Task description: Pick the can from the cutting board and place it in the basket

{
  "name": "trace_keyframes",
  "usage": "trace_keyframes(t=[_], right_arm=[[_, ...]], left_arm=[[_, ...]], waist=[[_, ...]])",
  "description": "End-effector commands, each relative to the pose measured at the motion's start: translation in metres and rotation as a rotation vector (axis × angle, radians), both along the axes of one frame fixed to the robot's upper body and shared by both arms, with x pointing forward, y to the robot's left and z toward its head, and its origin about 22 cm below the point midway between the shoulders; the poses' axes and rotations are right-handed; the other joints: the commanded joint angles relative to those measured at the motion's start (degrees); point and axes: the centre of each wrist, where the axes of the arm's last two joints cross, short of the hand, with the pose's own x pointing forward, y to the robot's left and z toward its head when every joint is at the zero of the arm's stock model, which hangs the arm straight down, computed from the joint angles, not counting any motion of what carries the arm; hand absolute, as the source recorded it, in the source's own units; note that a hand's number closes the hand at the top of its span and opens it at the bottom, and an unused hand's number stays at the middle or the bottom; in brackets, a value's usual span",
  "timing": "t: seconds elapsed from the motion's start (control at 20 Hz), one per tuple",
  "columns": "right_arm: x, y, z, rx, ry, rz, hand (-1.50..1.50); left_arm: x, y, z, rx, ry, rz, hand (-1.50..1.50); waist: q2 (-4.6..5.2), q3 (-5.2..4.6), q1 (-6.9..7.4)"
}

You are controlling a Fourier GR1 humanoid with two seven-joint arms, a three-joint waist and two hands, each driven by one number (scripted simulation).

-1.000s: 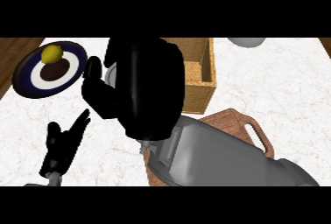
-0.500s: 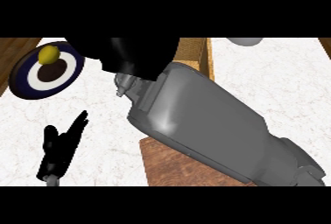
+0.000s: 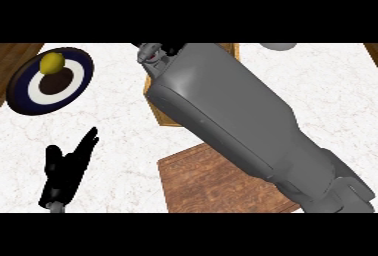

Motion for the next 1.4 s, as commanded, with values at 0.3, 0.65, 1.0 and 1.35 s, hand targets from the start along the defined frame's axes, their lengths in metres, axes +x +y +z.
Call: trace_keyframes(t=[0.3, 0.65, 1.0, 1.35], right_arm=[[0.033, -0.025, -0.043, 0.352, 0.105, -0.113, 1.5], [0.05, -0.036, -0.078, 0.365, 0.09, -0.109, 1.5], [0.059, -0.042, -0.121, 0.123, 0.203, -0.229, 1.5], [0.053, -0.046, -0.123, 0.094, 0.181, -0.186, -1.5]], left_arm=[[-0.02, 0.012, -0.024, -0.002, 0.125, 0.047, 0.0], [-0.008, 0.009, -0.018, -0.016, 0.14, 0.046, 0.0], [-0.028, 0.018, -0.027, 0.003, 0.15, 0.076, 0.0], [-0.036, 0.014, -0.035, -0.026, 0.161, 0.084, 0.0]], waist=[[0.64, -0.51, 0.05], [0.57, -0.47, -0.97], [-0.1, -0.47, -2.57], [-0.2, -0.44, -3.34]])
